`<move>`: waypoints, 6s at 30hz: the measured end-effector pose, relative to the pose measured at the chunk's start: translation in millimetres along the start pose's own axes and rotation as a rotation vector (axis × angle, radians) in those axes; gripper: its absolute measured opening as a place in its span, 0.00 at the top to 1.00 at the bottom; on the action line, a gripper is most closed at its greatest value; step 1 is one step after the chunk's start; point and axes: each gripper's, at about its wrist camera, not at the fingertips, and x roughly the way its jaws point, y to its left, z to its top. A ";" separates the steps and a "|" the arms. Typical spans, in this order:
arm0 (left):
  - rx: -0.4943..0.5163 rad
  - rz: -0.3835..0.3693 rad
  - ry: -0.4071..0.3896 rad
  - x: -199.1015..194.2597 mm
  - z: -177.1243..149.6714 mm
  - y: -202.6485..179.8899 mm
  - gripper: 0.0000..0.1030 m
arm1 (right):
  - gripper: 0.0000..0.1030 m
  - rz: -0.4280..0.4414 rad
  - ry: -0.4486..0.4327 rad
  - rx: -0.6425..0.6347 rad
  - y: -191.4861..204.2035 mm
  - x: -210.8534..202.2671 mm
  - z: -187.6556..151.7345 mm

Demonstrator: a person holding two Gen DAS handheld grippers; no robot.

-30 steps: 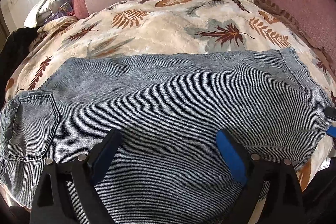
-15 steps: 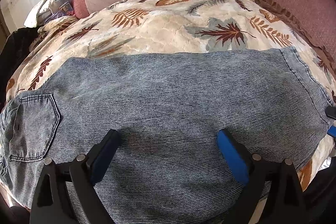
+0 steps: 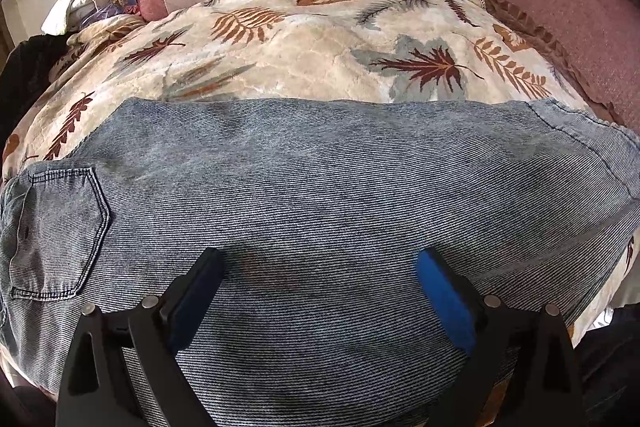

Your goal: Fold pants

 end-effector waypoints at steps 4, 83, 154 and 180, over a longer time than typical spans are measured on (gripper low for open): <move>0.038 0.011 0.004 -0.7 -0.9 -2.8 0.06 | 0.75 -0.057 0.192 0.081 -38.7 51.8 -19.9; -0.144 0.050 -0.046 -47.9 -7.4 96.9 0.02 | 0.37 0.596 0.290 0.010 119.0 73.1 -82.1; -0.107 0.096 -0.026 -21.0 -36.4 86.9 0.00 | 0.32 0.603 0.443 -0.069 92.5 121.8 -88.3; -0.885 -0.170 -0.317 -119.0 -135.8 300.3 0.00 | 0.30 0.435 0.415 -0.192 160.7 102.6 -76.2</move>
